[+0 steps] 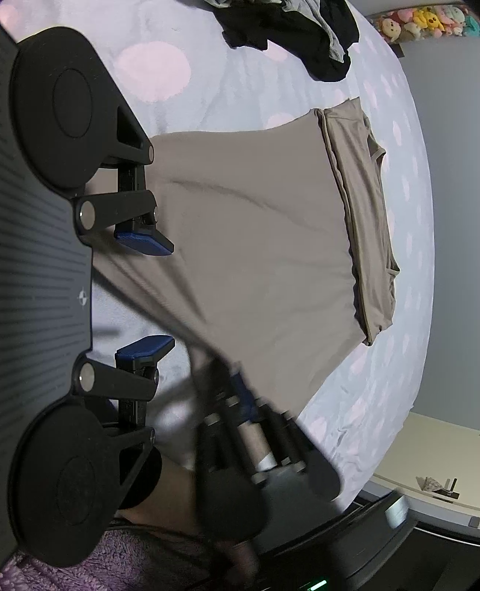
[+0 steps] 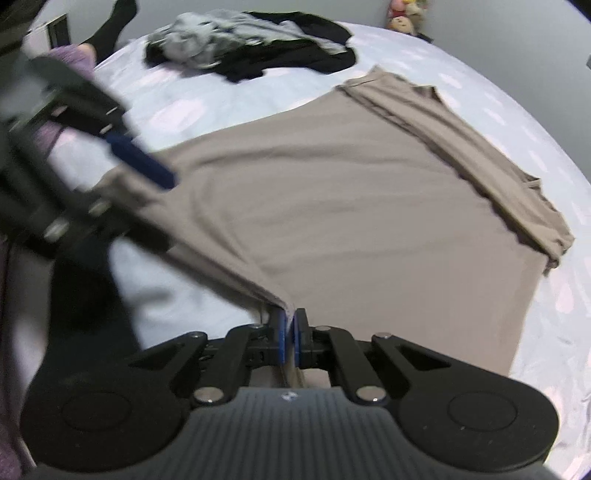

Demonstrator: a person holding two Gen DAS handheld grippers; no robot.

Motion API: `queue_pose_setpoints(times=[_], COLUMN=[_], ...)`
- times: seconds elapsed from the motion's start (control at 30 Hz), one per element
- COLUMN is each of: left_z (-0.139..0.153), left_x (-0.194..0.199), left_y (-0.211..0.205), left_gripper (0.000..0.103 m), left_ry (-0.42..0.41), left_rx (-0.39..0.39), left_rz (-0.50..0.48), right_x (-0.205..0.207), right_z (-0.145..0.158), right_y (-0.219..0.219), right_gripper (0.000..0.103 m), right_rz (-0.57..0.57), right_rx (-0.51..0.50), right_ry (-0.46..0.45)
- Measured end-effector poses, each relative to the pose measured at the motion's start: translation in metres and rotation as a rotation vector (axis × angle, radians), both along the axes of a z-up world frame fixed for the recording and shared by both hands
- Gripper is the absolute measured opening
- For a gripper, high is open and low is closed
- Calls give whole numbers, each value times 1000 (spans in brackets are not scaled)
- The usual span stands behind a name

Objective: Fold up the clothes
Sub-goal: 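Grasp the hem with the right gripper while the left gripper approaches the hem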

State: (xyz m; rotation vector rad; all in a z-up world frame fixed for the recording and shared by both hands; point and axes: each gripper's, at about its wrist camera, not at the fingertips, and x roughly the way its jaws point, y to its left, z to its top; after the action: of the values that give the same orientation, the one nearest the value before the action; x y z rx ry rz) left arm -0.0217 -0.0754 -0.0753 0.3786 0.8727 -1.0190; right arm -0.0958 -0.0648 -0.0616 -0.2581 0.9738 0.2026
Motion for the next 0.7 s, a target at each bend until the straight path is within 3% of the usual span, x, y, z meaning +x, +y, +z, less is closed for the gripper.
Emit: queue_pose_setpoints(times=[0.3,0.37,0.43,0.6,0.7], left_z=[4,5,6,4,-6], left_x=[7,9,9,3,1], left_y=[9,11,10,-2,-11], left_gripper=[49,49,49,49,49], left_ry=[-15,-15,-19,-59,-87], left_rx=[-2,-6,1,73,163], left_rz=[51,51,41,-36,-51], right_x=[38,33,28,7,-9], right_z=[-14,-10,-5,14,26], right_y=[-20,-23,-27,-41,-53], right_gripper=[8,14,36,46,46], right_rz=[-100,-110,-122,-144,-157], right_rx=[44,62,79,134,152], right_ry=[49,47,43,28,31])
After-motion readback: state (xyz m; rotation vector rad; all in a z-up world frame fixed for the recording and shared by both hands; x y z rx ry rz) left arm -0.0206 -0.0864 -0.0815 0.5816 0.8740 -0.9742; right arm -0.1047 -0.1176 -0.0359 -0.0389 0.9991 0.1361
